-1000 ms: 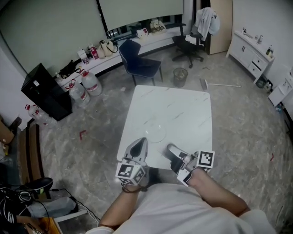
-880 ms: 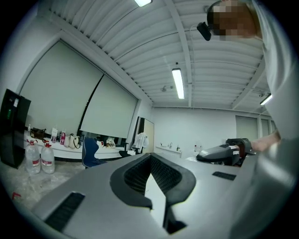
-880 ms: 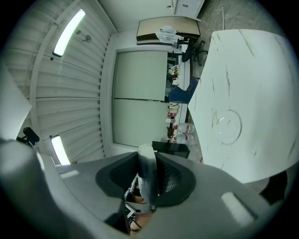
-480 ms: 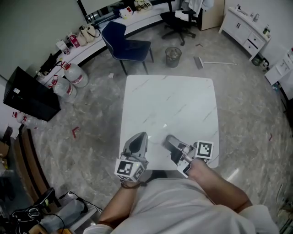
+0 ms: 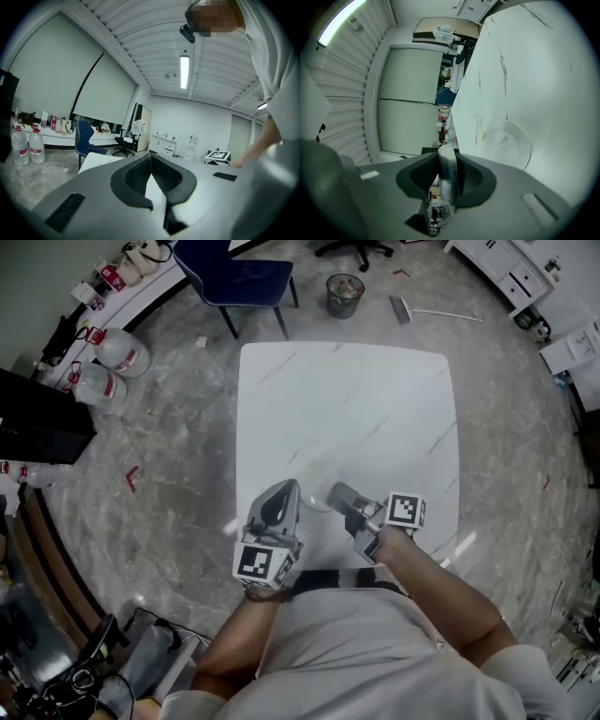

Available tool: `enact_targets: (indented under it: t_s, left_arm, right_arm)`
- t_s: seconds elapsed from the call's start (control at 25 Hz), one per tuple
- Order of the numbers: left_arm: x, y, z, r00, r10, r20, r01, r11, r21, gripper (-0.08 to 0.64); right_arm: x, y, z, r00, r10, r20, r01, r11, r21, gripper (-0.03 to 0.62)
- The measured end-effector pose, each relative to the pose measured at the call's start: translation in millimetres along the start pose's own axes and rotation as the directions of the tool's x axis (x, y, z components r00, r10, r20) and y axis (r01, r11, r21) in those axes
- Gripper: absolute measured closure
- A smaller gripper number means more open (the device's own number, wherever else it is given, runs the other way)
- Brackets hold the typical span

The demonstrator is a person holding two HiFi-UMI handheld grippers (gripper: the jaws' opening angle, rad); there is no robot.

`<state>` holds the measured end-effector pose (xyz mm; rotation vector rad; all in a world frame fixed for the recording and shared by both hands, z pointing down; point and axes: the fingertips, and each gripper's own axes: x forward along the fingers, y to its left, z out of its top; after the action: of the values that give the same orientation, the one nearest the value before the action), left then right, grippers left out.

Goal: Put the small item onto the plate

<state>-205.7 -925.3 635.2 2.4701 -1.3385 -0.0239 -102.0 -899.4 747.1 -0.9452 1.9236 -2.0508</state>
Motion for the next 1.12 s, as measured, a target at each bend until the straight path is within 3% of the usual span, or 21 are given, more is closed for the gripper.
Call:
enact_targets:
  t_s: [0.2, 0.48, 0.88, 1.12]
  left_arm:
    - [15.1, 22.4, -33.4, 0.999, -0.008, -0.038, 0.008, 1.000, -0.010, 0.554]
    - [21.2, 29.2, -55.9, 0.996, -0.007, -0.086, 0.004, 0.999, -0.040, 0.554]
    - [9.4, 29.1, -71.5, 0.993, -0.005, -0.117, -0.002, 0.998, -0.056, 0.554]
    - [5.6, 27.0, -74.3, 0.992, -0.021, -0.124, 0.011, 0.997, -0.080, 0.554]
  right_arm:
    - [36.9, -50.5, 1.3, 0.998, -0.066, -0.012, 0.066, 0.997, 0.029, 0.489]
    - [62.3, -99.8, 6.7, 0.978, -0.201, -0.049, 0.201, 0.980, -0.005, 0.489]
    - [78.5, -119.5, 6.4, 0.966, -0.250, -0.068, 0.250, 0.968, 0.004, 0.486]
    - [79.0, -123.6, 2.9, 0.943, -0.308, -0.125, 0.303, 0.951, -0.061, 0.441]
